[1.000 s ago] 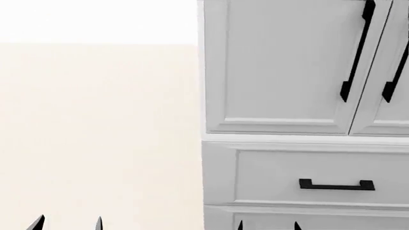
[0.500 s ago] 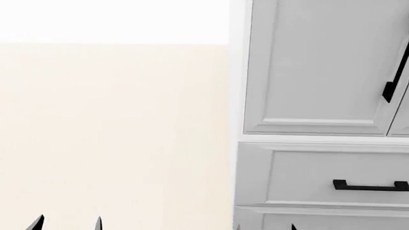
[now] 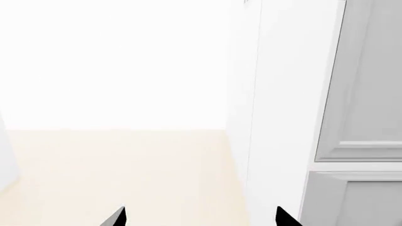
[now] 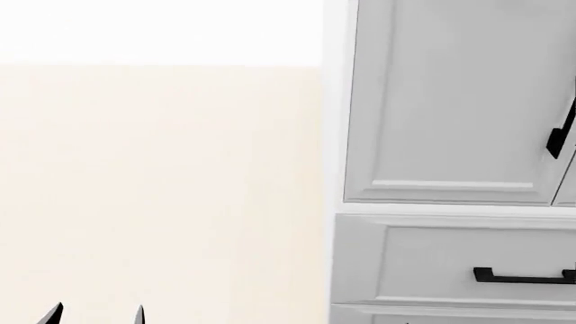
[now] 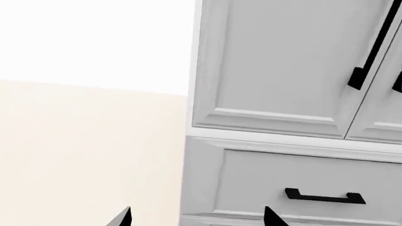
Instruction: Close the microwave door
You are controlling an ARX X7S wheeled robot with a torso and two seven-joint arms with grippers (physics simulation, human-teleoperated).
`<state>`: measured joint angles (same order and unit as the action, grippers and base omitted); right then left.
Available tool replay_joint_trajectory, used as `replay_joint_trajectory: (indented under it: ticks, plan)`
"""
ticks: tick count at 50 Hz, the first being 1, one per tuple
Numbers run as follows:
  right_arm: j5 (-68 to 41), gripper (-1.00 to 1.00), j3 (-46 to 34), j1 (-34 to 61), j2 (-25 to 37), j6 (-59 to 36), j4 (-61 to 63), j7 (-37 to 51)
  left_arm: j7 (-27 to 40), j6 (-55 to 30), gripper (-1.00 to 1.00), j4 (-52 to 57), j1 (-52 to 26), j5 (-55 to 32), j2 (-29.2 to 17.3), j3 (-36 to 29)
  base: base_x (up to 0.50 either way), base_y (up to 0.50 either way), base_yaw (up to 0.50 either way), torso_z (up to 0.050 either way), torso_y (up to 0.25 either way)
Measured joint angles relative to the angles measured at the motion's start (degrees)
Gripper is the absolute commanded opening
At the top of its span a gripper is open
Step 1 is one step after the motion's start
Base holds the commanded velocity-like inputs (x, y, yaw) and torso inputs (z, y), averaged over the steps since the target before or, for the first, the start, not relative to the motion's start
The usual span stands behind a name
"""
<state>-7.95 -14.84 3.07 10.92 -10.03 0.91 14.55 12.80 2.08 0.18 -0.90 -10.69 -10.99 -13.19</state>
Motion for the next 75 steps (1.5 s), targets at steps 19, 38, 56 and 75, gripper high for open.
replay_joint_trajectory:
  ticks: [19, 38, 56, 75]
  plan:
    - [-0.25, 1.00, -0.94, 0.34, 0.57, -0.48, -0.02, 0.05, 0.40, 0.47, 1.00, -0.42, -0.25, -0.41, -0.37, -0.48, 0.50, 0.00, 0.00, 0.000, 0.000]
    - [2.28, 1.00, -3.02, -0.01, 1.56, 1.61, 0.66, 0.97, 3.40, 1.36, 1.00, 2.76, 0.46, 6.67, -2.09, -2.75, 0.26, 0.00, 0.00, 0.000, 0.000]
    - [24.56, 1.00, -10.58, -5.69, 6.53, 14.64, 15.05, 11.04, 15.13, 2.67, 1.00, 25.83, 9.41, 37.49, -7.63, -5.64, 0.00, 0.00, 0.00, 0.000, 0.000]
    - [32.86, 1.00, -10.08, -9.34, 8.79, 21.83, 22.90, 19.05, 21.48, 3.31, 1.00, 38.72, 17.24, 49.91, -9.84, -3.09, 0.18, 0.00, 0.00, 0.000, 0.000]
